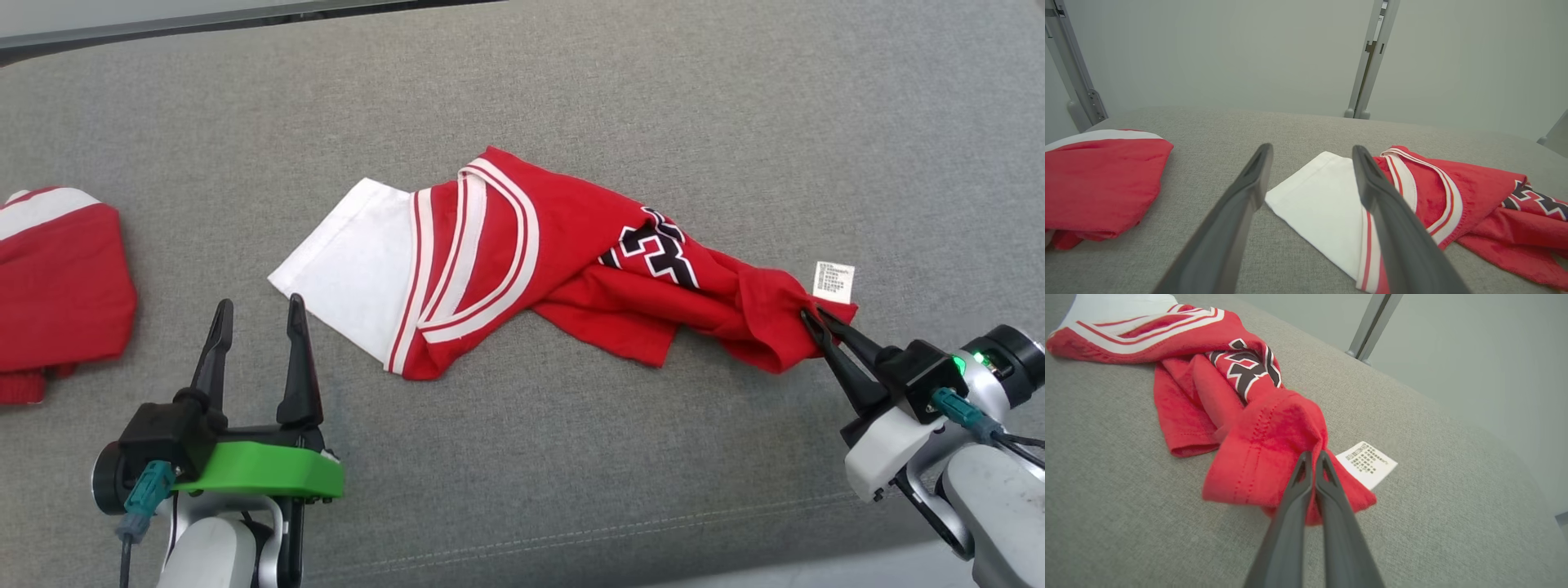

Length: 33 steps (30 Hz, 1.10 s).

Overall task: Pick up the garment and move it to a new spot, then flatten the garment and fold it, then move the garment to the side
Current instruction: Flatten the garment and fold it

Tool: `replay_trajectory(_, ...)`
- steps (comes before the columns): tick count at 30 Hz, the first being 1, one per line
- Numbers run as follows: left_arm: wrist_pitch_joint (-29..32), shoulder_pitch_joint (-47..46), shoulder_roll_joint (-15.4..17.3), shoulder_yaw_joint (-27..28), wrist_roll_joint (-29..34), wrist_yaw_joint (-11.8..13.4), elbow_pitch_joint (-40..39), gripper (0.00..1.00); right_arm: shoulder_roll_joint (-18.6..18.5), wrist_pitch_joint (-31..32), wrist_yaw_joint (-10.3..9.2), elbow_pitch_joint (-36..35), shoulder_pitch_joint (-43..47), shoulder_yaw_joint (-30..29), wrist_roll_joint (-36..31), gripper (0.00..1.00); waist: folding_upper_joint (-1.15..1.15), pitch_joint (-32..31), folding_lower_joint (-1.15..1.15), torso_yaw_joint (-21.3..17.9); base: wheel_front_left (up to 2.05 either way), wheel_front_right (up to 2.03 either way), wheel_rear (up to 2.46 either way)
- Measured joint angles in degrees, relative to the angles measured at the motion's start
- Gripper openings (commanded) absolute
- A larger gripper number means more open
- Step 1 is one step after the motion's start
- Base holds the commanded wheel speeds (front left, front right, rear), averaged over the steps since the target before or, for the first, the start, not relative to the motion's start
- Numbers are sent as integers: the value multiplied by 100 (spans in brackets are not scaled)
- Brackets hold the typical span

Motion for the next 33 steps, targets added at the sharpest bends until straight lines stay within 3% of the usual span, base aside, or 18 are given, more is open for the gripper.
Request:
replay_trajectory(9,7,90,24,8,-60,36,-27,100,527,1,0,-266,516,-989,48,100,0,-99,0,24,0,0,0)
replay_trajectory(15,8,134,73,43,-93,103,-76,100,1177,1,-1,-1001,886,-2029,282,100,0,-152,0,21,0,0,0)
replay_trajectory(22,15,211,123,81,-121,181,-126,100,1790,1,-1,-1484,961,-2800,631,100,0,-261,0,16,0,0,0)
replay_trajectory(26,21,243,167,103,-122,229,-154,100,2045,0,-5,-1536,944,-3084,778,100,0,-366,0,34,0,0,0)
replay_trajectory(33,66,416,247,122,-135,266,-188,100,2216,0,-5,-1392,995,-2951,695,100,0,-605,0,79,0,0,0)
